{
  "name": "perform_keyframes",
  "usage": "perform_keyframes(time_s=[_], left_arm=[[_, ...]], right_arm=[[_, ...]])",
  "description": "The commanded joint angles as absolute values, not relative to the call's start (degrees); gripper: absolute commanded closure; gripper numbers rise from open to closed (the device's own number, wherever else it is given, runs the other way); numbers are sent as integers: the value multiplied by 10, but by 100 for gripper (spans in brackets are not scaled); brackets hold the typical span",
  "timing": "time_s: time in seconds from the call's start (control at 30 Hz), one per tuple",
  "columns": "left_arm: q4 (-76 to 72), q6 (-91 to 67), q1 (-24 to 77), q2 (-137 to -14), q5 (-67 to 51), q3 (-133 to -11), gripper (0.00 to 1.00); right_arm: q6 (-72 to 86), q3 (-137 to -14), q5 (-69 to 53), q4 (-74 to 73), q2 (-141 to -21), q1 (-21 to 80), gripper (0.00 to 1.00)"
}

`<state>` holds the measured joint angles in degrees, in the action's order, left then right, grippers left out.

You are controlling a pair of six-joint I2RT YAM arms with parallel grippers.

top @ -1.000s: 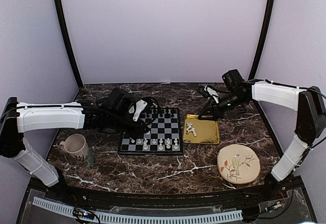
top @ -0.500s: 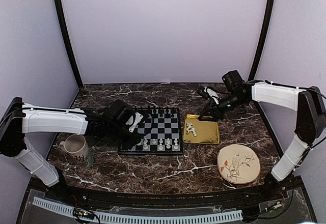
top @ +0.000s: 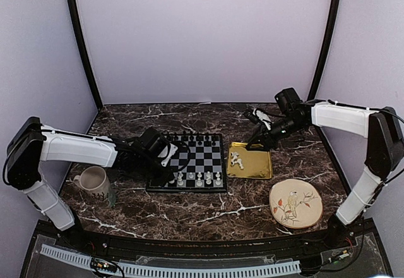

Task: Set up the chess pieces on the board
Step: Place the bishop on c1.

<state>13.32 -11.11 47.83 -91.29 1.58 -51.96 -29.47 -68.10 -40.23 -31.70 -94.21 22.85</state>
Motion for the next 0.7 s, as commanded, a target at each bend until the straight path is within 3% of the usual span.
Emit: perform_keyframes(time_s=[0.0,0.3,0.5,0.67], left_arm=[[123,-115,476,-919,3,-513,99],[127,-115,476,-921,1,-505,97],[141,-115,476,-923,3,-514,82],[162,-118,476,-904,6,-525,77]], right_arm=[[-300,-677,-405,-311,-953,226,62],[-301,-678,-404,-313,-957,226,62],[-302,-679,-405,-315,-956,226,62],[-301,-681,-405,-317,-955,226,62]])
